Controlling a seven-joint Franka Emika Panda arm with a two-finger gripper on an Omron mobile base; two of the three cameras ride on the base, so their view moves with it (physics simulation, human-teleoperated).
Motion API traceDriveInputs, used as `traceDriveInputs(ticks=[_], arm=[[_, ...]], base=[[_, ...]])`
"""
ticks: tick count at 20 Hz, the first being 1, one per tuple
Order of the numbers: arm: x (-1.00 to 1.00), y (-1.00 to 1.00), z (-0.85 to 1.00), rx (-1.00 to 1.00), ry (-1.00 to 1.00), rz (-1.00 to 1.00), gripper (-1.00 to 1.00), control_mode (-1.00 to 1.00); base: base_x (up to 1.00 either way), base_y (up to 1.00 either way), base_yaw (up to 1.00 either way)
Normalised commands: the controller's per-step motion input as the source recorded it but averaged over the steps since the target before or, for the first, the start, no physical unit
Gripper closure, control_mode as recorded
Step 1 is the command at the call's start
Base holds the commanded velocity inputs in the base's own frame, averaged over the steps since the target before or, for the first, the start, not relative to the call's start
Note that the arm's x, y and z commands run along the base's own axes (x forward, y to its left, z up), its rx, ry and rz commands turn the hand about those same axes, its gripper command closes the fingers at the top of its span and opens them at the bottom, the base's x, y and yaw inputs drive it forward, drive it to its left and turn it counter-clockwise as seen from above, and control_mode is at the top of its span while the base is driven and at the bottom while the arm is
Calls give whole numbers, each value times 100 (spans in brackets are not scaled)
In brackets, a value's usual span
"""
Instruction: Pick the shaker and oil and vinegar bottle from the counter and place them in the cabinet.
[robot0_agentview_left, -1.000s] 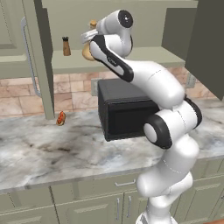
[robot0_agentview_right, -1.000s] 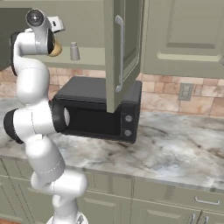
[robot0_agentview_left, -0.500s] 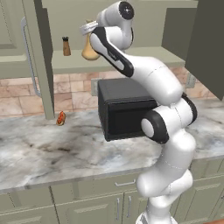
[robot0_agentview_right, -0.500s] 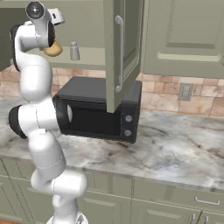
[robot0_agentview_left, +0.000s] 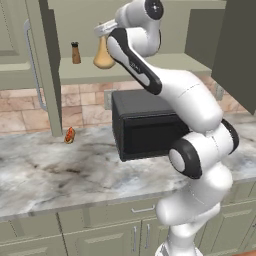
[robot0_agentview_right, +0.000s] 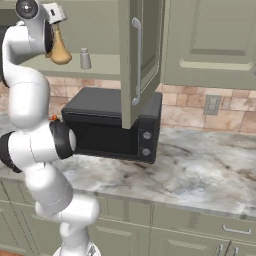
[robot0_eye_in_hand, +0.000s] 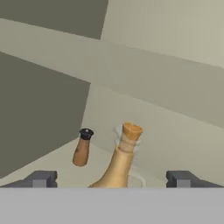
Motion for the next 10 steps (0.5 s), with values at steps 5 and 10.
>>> traceDriveInputs(ticks=[5, 10], arm=[[-100, -25, -2, 1, -21, 4, -100, -100], [-100, -18, -14, 0, -18, 4, -100, -100]], base=[[0, 0, 0], [0, 0, 0]])
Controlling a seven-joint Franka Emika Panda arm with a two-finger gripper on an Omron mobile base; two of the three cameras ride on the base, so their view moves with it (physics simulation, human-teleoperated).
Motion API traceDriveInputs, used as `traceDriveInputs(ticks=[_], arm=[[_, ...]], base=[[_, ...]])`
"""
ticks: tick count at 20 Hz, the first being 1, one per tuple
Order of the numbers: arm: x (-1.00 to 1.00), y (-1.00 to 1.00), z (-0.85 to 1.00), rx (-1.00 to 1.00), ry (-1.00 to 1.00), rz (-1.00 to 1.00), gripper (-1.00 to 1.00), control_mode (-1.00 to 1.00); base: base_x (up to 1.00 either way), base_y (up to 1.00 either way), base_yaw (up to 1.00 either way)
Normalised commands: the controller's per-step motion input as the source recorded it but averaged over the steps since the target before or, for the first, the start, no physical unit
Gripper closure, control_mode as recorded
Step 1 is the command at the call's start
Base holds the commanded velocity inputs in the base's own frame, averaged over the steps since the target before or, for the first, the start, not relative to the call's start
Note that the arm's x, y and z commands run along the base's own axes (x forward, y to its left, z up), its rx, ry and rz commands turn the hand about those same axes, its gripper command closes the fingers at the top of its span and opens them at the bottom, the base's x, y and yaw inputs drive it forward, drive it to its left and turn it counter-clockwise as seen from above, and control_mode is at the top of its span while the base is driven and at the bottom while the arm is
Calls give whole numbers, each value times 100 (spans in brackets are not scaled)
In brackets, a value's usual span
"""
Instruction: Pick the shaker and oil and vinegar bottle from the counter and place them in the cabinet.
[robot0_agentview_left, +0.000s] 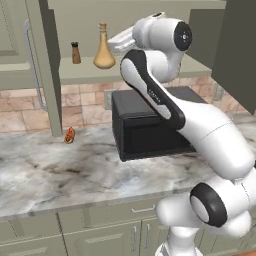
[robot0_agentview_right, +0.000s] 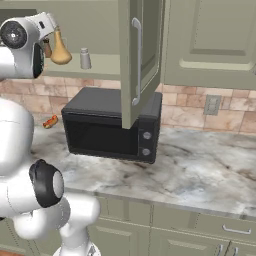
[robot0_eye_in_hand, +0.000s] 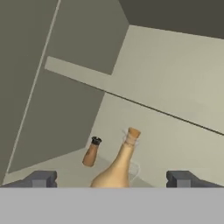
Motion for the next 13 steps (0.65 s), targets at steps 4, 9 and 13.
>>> traceDriveInputs(ticks=[4, 9, 13], arm=[[-100, -15, -23, 0, -12, 1, -100, -100], [-100, -4, -25, 0, 19, 0, -100, -100], [-100, -9, -20, 0, 51, 1, -100, -100]], base=[[0, 0, 0], [0, 0, 0], [0, 0, 0]])
